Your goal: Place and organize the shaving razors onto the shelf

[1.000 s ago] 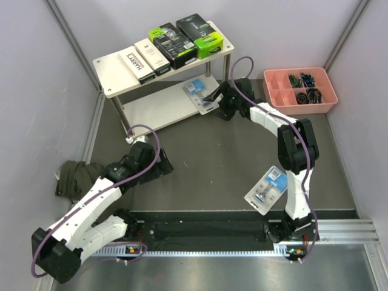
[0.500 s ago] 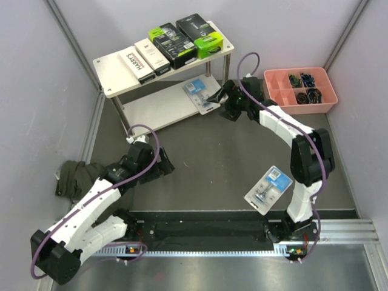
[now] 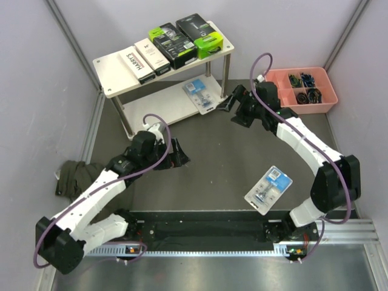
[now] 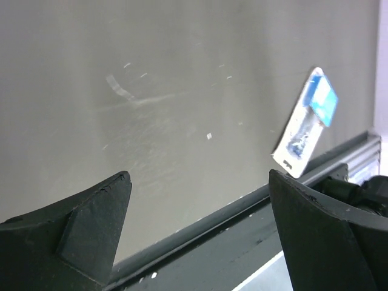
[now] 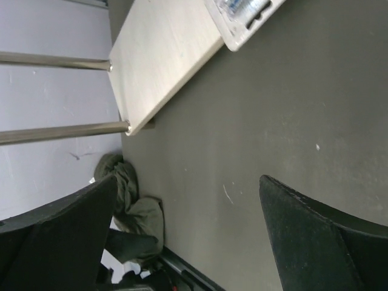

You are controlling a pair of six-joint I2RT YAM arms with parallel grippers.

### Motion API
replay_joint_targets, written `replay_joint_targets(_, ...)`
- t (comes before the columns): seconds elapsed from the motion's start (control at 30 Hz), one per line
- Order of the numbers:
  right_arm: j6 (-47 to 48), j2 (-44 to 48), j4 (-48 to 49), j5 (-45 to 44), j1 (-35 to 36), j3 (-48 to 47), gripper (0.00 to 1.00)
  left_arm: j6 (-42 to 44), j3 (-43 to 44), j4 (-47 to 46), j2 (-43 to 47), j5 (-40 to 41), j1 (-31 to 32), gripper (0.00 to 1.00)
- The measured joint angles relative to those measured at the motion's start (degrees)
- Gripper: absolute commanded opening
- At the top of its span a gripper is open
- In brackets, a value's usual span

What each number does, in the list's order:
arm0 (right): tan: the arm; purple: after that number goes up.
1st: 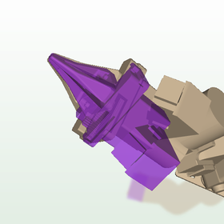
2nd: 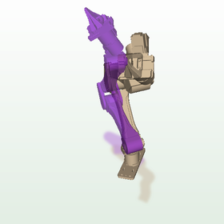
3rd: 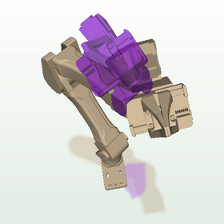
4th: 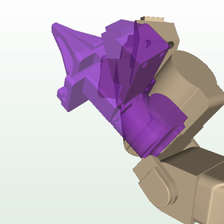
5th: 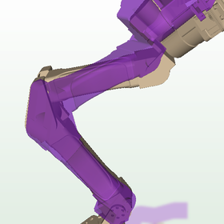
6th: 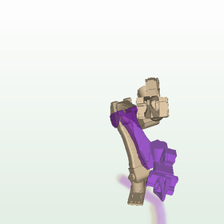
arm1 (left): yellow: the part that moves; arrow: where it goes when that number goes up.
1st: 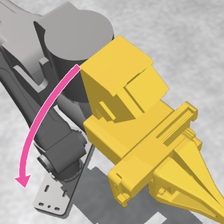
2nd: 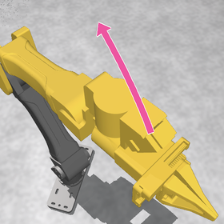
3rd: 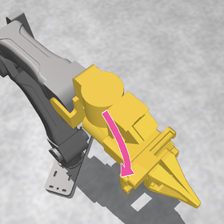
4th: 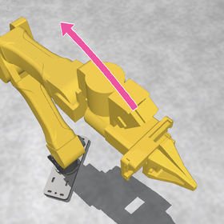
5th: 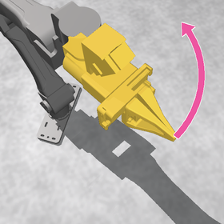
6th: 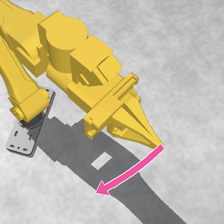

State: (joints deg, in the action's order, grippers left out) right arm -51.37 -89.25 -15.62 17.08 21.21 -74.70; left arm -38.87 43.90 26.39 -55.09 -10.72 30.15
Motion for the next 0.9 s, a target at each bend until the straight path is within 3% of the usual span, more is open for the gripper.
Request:
replay_joint_targets(0.3, 1.95, 11.61, -3.32, 1.49, -6.99, 12.31, 0.99, 3.15, 7.41, -5.90, -12.96, -1.49, 7.89, 0.98)
replay_joint_targets(0.67, 5.31, 23.26, -7.02, 6.80, -21.20, 21.92, 0.99, 7.32, 24.94, -9.33, -38.10, 2.36, 24.70, 0.90)
replay_joint_targets(0.9, 7.32, 29.77, -10.40, 10.91, -29.77, 27.23, 0.99, 10.43, 36.74, -9.09, -52.85, 2.64, 31.32, 0.82)
